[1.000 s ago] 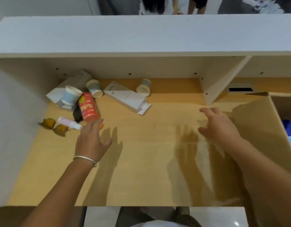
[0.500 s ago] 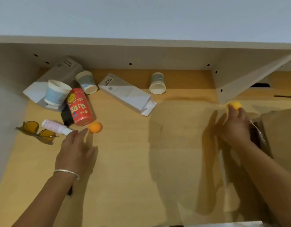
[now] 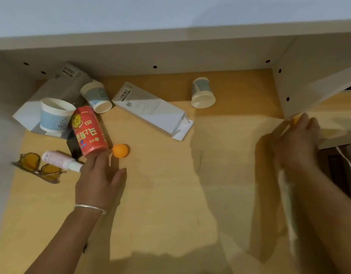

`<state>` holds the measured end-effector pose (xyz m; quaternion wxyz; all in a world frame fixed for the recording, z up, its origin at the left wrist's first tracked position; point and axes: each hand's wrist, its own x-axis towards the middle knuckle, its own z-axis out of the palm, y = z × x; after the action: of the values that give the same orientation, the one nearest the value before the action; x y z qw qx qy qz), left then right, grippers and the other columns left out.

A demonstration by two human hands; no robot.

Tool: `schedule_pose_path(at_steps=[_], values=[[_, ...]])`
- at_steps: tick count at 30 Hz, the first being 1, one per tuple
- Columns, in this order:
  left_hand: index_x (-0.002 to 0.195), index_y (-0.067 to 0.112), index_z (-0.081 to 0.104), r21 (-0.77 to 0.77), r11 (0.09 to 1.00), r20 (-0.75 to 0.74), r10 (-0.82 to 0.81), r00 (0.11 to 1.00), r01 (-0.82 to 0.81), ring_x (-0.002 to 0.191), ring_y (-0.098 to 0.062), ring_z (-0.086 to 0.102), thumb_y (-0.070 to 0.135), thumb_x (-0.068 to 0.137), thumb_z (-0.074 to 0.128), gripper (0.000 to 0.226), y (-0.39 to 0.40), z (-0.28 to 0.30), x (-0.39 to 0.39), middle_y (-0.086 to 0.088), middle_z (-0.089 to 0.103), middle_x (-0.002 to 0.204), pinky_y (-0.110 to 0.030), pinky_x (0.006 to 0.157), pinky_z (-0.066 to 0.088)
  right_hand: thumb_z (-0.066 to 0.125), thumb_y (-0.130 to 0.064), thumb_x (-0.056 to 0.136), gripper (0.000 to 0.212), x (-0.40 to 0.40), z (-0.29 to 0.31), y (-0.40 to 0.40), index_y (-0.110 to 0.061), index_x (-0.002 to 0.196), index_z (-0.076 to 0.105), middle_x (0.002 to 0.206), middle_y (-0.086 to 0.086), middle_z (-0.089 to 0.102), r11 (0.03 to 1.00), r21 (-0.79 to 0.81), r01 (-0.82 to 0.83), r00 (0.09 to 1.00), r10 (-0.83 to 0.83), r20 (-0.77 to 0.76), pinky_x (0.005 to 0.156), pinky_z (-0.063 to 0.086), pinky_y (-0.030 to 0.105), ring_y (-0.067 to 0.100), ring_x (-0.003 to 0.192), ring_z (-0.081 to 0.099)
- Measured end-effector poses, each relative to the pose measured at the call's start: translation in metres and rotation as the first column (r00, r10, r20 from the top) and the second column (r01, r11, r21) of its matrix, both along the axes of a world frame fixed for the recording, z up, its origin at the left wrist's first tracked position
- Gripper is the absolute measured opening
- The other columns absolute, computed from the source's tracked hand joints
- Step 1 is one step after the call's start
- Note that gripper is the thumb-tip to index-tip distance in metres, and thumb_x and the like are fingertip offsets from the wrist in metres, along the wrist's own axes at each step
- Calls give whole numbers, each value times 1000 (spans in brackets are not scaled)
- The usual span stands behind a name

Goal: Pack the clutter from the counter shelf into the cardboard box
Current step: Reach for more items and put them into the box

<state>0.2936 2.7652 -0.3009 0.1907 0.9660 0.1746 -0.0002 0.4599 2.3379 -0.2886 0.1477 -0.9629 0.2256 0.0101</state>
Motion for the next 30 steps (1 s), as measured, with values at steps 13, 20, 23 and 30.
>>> schedule_pose_path(at_steps=[13, 20, 23, 30], values=[[132, 34, 44, -14, 1000, 55, 16, 998, -16, 107, -19, 48, 46, 80, 67, 58, -27, -1, 30, 5, 45, 126, -31, 71, 44, 67, -33, 82, 75, 7, 10, 151, -21, 145, 29, 154, 12, 23, 812, 31, -583, 801, 568, 187, 113, 24, 46, 34, 142, 14], [121, 31, 55, -26, 999, 84, -23, 996, 25, 97, -13, 50, 23, 79, 69, 45, -39, -4, 43, 9, 51, 117, -27, 67, 42, 56, -9, 85, 62, 51, -6, 155, -25, 143, 39, 152, 12, 28, 768, -51, -638, 754, 637, 161, 108, 32, 48, 36, 142, 18], [121, 28, 57, -35, 998, 105, -39, 994, 43, 98, -14, 50, 18, 80, 69, 45, -41, -1, 43, 6, 55, 116, -27, 70, 39, 52, 1, 83, 54, 60, -10, 150, -19, 132, 54, 146, 12, 38, 780, -13, -626, 757, 612, 229, 94, 45, 42, 34, 133, 33], [126, 19, 59, 13, 991, 81, -131, 988, 130, 107, -26, 53, 14, 81, 72, 47, -47, 26, 38, -5, 56, 119, -35, 72, 48, 53, 2, 73, 32, 57, 22, 133, -11, 94, 74, 110, 11, 66, 809, 12, -588, 733, 526, 430, 69, 44, 29, 34, 97, 59]])
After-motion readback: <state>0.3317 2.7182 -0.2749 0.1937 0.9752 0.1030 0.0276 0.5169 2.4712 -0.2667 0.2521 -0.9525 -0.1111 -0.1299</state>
